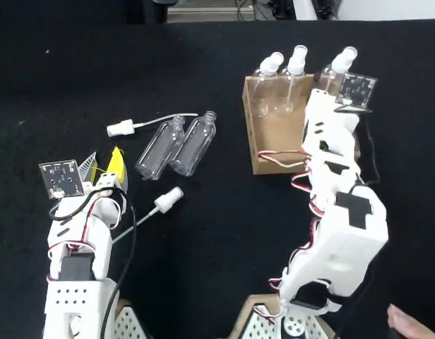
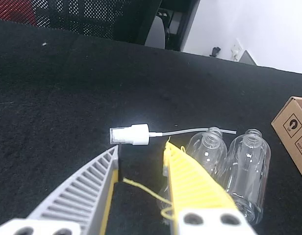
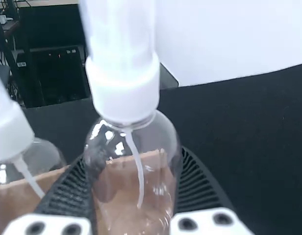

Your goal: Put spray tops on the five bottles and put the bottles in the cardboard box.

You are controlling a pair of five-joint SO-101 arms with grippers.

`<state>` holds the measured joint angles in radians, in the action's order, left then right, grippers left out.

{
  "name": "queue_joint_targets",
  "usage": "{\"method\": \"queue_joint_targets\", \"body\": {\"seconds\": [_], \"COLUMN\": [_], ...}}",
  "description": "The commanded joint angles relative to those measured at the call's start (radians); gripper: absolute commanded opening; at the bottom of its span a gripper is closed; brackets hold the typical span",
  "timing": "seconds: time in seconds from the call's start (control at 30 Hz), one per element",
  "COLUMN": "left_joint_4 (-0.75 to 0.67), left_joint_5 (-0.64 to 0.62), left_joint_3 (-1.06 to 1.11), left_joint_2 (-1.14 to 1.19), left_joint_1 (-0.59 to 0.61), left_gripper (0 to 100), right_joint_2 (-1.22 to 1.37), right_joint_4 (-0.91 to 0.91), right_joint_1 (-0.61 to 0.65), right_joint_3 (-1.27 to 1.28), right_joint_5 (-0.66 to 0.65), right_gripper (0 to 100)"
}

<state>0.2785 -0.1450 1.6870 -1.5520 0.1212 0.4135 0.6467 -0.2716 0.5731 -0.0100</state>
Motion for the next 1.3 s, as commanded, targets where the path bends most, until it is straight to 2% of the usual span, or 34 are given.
{"method": "queue_joint_targets", "body": {"seconds": [0.0, 1.27], "left_joint_4": [0.002, 0.002], "left_joint_5": [-0.003, -0.003], "left_joint_3": [0.021, 0.021], "left_joint_2": [-0.008, -0.012], "left_joint_1": [-0.010, -0.007], "left_gripper": [15, 15], "right_joint_2": [-0.001, 0.071], "right_joint_4": [0.071, 0.089], "right_joint_1": [0.002, 0.037], "right_joint_3": [-0.062, -0.131], "right_joint_5": [-0.002, -0.002], "right_gripper": [1.1, 1.1]}}
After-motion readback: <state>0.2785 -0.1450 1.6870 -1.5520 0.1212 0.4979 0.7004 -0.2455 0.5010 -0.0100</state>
